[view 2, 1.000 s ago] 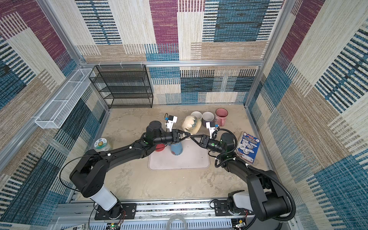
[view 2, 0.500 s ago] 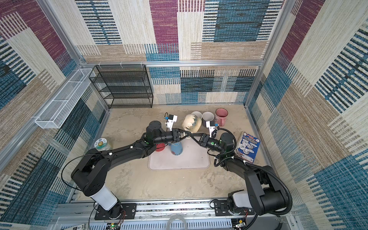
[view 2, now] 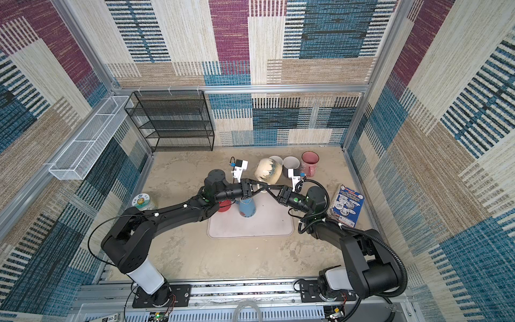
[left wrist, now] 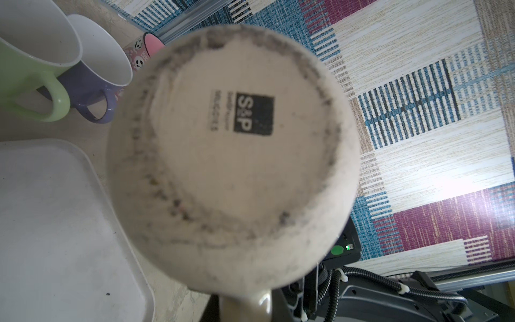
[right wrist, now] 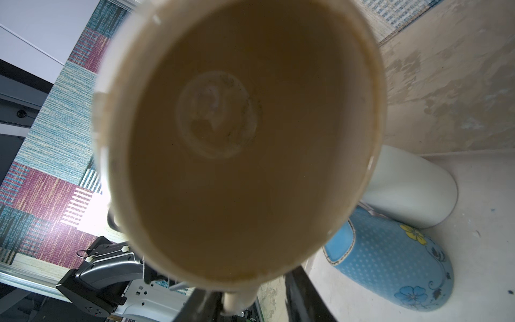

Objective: Turn the mug right side up
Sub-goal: Place the mug at the top-center of the table.

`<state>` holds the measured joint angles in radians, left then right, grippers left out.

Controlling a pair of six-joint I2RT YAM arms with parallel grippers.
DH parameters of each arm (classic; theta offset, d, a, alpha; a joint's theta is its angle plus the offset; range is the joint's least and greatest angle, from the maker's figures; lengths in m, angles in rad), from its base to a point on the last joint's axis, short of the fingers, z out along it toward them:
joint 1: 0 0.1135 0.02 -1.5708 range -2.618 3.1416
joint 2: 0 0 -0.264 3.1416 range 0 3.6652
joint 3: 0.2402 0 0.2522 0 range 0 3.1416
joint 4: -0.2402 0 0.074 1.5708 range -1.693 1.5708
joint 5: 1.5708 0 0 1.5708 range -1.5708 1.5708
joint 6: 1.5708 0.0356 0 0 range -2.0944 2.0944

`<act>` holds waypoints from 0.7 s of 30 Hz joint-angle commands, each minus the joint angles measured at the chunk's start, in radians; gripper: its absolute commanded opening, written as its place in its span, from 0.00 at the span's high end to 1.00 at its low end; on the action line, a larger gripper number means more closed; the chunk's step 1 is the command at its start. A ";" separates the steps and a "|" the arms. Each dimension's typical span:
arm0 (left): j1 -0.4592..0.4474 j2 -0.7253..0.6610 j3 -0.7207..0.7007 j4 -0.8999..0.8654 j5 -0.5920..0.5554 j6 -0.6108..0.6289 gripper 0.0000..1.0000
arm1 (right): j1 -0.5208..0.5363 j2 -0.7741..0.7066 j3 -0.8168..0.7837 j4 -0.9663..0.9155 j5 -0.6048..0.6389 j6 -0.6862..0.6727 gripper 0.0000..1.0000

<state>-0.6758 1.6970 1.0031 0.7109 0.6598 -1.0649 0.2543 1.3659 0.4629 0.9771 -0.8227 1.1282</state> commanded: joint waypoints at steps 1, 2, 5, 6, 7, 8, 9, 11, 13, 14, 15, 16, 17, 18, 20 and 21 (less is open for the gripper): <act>-0.002 -0.002 -0.012 0.173 0.017 -0.011 1.00 | 0.005 -0.004 -0.004 0.086 0.047 0.034 0.62; -0.002 -0.001 -0.017 0.180 0.014 -0.012 1.00 | 0.008 -0.004 -0.003 0.095 0.056 0.041 0.62; -0.003 0.002 -0.026 0.193 0.014 -0.015 1.00 | 0.019 -0.004 0.000 0.122 0.075 0.060 0.63; -0.004 0.004 -0.027 0.199 0.013 -0.017 1.00 | 0.023 -0.001 0.002 0.127 0.079 0.063 0.63; -0.004 0.005 -0.029 0.204 0.013 -0.020 1.00 | 0.025 -0.001 0.005 0.129 0.082 0.065 0.63; -0.004 0.008 -0.030 0.209 0.013 -0.023 1.00 | 0.029 0.001 0.008 0.129 0.085 0.066 0.63; -0.004 0.011 -0.031 0.211 0.013 -0.024 1.00 | 0.032 0.003 0.008 0.132 0.087 0.067 0.64; -0.005 0.014 -0.032 0.218 0.014 -0.027 1.00 | 0.038 0.007 0.013 0.142 0.089 0.072 0.64; -0.005 0.020 -0.032 0.225 0.013 -0.029 1.00 | 0.043 0.013 0.017 0.152 0.088 0.078 0.65; -0.005 0.024 -0.032 0.231 0.013 -0.032 1.00 | 0.047 0.015 0.020 0.158 0.088 0.078 0.65; -0.005 0.028 -0.032 0.235 0.014 -0.034 1.00 | 0.050 0.016 0.021 0.161 0.088 0.082 0.65; -0.005 0.032 -0.032 0.239 0.015 -0.038 1.00 | 0.054 0.020 0.025 0.164 0.087 0.081 0.65; -0.006 0.037 -0.032 0.246 0.015 -0.041 1.00 | 0.058 0.024 0.028 0.168 0.085 0.082 0.65; -0.006 0.040 -0.032 0.252 0.017 -0.044 1.00 | 0.060 0.025 0.032 0.170 0.083 0.082 0.65; -0.007 0.047 -0.031 0.258 0.019 -0.047 1.00 | 0.064 0.027 0.034 0.173 0.084 0.087 0.65; -0.007 0.047 -0.031 0.260 0.020 -0.047 1.00 | 0.064 0.027 0.034 0.175 0.085 0.088 0.65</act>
<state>-0.6746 1.7374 0.9703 0.9100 0.6224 -1.1175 0.3084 1.3933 0.4820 1.0485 -0.7048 1.2133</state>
